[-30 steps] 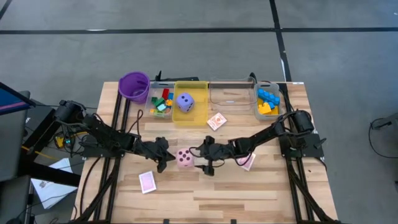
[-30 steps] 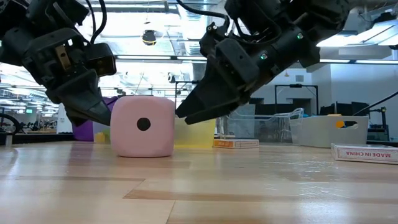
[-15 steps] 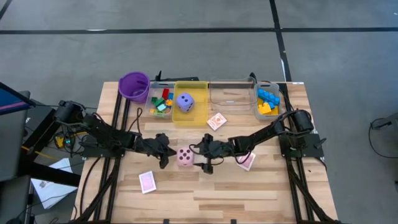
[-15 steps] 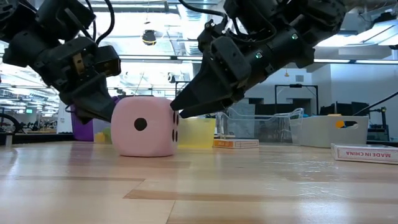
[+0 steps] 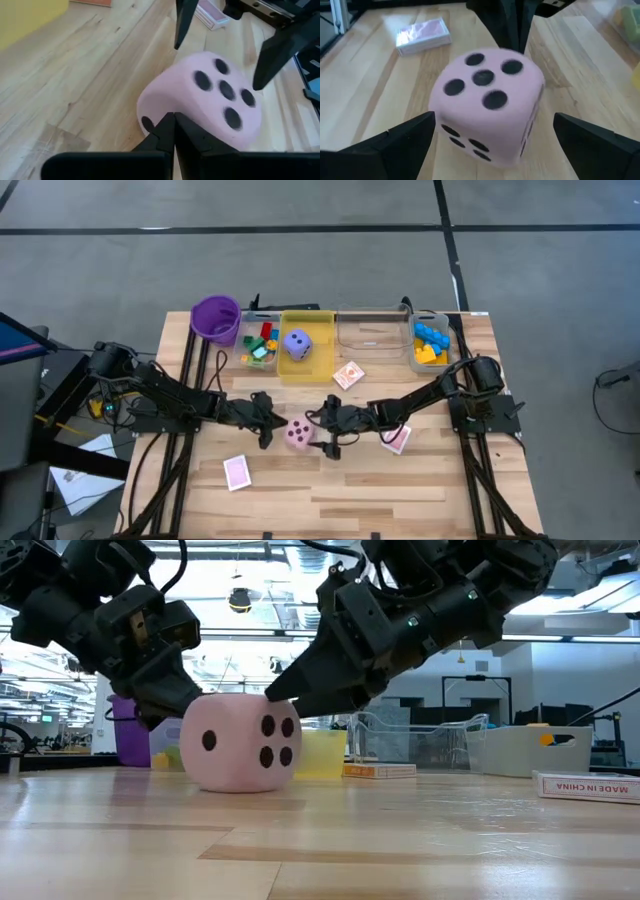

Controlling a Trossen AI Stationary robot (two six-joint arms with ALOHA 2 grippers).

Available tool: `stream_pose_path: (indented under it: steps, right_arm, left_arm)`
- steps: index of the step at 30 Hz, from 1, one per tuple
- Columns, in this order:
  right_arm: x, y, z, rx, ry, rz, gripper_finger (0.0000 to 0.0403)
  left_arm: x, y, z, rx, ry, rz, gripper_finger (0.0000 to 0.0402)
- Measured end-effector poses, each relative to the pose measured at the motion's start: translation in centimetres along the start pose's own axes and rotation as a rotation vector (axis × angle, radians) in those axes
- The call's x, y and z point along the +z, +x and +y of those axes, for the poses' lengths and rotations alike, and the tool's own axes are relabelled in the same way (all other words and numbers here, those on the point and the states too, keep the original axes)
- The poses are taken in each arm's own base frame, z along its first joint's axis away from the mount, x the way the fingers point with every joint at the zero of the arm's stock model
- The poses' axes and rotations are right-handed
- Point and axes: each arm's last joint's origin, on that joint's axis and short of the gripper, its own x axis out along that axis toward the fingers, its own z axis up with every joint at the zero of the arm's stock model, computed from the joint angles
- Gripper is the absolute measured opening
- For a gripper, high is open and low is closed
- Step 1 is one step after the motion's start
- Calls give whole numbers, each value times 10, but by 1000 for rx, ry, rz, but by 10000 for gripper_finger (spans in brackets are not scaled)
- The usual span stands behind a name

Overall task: Pick & Place Toys
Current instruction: Put the large pink dice into the yellow bin

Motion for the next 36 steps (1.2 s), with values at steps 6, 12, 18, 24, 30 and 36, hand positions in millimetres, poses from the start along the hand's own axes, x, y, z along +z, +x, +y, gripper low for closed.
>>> stream_pose_path:
  steps: [6, 12, 18, 24, 30, 36]
  right_arm:
    - [0, 0, 0, 1, 35, -4, 399]
    - [0, 0, 1, 2, 92, -2, 399]
    - [-1, -1, 7, 1, 108, -4, 399]
    - [0, -2, 12, -24, 149, -28, 399]
    - [4, -2, 17, -60, 184, -49, 399]
    - [19, -2, 30, -113, 163, -35, 399]
  left_arm:
    - [0, 0, 1, 19, -2, -13, 0]
    - [-1, 0, 1, 27, 0, -1, 0]
    - [-6, 0, 5, 66, -35, 50, 0]
    - [-10, -1, 8, 96, -73, 85, 0]
    - [-10, -1, 8, 97, -79, 86, 0]
    - [-13, -2, 4, 78, -95, 96, 0]
